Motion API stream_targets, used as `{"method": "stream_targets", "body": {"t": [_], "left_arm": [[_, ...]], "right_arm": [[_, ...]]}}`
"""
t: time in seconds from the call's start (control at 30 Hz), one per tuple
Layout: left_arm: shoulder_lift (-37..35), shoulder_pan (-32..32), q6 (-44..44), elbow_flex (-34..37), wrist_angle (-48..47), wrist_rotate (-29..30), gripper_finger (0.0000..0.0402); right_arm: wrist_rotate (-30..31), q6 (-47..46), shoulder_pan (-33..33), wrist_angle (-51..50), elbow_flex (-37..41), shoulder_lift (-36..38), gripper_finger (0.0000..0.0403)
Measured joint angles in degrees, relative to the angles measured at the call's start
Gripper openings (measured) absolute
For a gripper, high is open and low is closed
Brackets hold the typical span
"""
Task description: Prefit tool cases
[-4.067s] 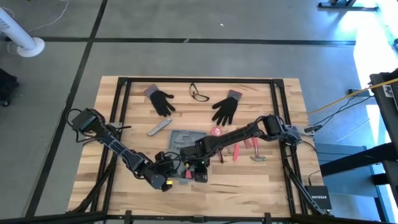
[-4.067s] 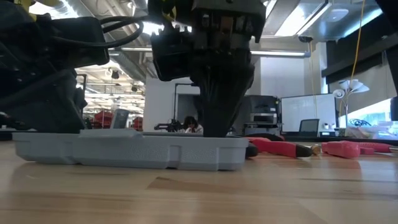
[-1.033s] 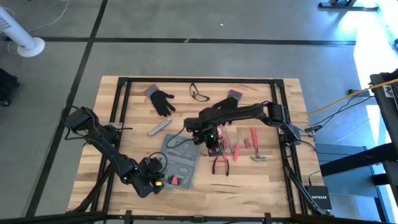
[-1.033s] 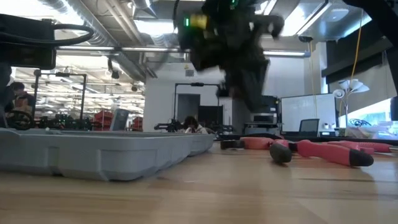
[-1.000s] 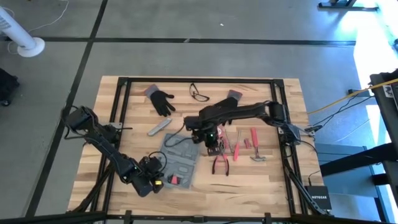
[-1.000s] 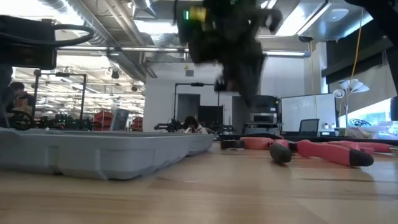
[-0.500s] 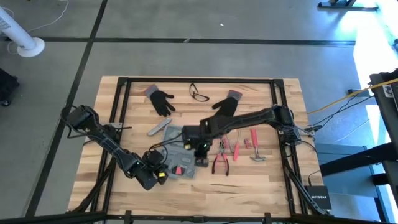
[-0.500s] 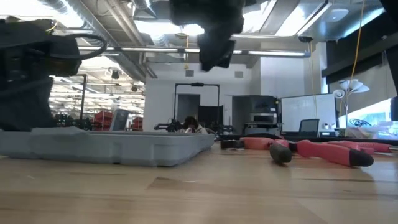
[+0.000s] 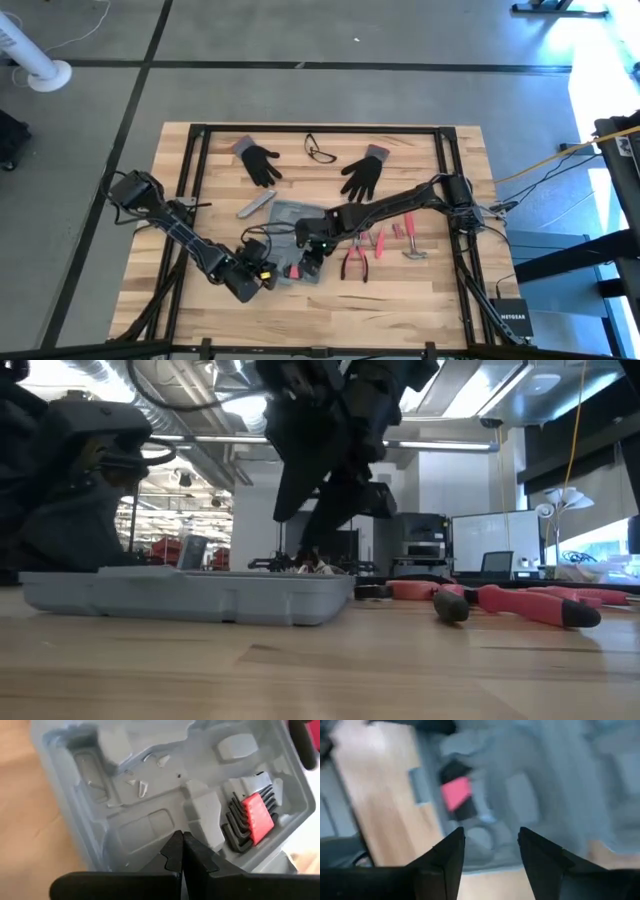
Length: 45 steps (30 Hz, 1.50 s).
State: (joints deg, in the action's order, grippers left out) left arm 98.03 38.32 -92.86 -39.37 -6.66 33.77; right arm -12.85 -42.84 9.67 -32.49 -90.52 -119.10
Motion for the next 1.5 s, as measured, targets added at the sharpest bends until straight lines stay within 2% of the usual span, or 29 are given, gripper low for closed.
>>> {"method": "stream_targets", "body": {"t": [0.2,0.4,0.6,0.7,0.77,0.83,0.97,1.03,1.13,1.3,1.5], "left_arm": [[-2.8,-1.9,17.4,0.3,4.9,3.3,0.0000],[-6.8,-1.9,32.4,0.2,4.7,6.1,0.0000],[-12.3,-2.9,43.6,0.0,-3.3,7.7,0.0000],[-14.5,-4.9,46.4,-0.1,-9.3,7.9,0.0000],[-15.1,-6.8,49.9,0.0,-12.1,7.7,0.0000],[-15.1,-9.3,55.4,0.2,-11.7,5.0,0.0000],[-14.6,-14.7,68.6,3.0,-1.3,-6.8,0.0000],[-14.5,-16.4,73.1,3.7,2.8,-10.5,0.0000],[-14.5,-17.9,74.3,4.6,4.9,-12.6,0.0000],[-13.7,-17.7,75.0,7.2,5.4,-19.8,0.0000],[-11.0,-14.9,74.3,8.5,12.8,-21.5,0.0000]], "right_arm": [[0.3,-0.1,-0.4,0.8,0.0,2.1,0.0161],[-0.2,-0.2,0.3,-0.5,0.0,2.5,0.0170],[-0.2,0.6,0.4,0.6,-0.1,3.3,0.0167],[1.5,-0.4,1.3,-4.2,-0.1,3.8,0.0125],[4.4,-2.0,2.7,-6.2,0.0,3.7,0.0069],[6.8,-3.9,4.5,-6.5,0.1,3.7,0.0020],[8.4,-10.1,6.9,-4.4,1.8,3.0,0.0009],[9.1,-13.1,7.3,-1.4,3.3,2.5,0.0003],[9.3,-17.7,7.6,0.1,5.1,2.4,0.0001],[11.3,-24.1,9.4,2.4,8.0,2.0,0.0000],[13.3,-30.0,10.3,7.8,9.6,1.7,0.0000]]}}
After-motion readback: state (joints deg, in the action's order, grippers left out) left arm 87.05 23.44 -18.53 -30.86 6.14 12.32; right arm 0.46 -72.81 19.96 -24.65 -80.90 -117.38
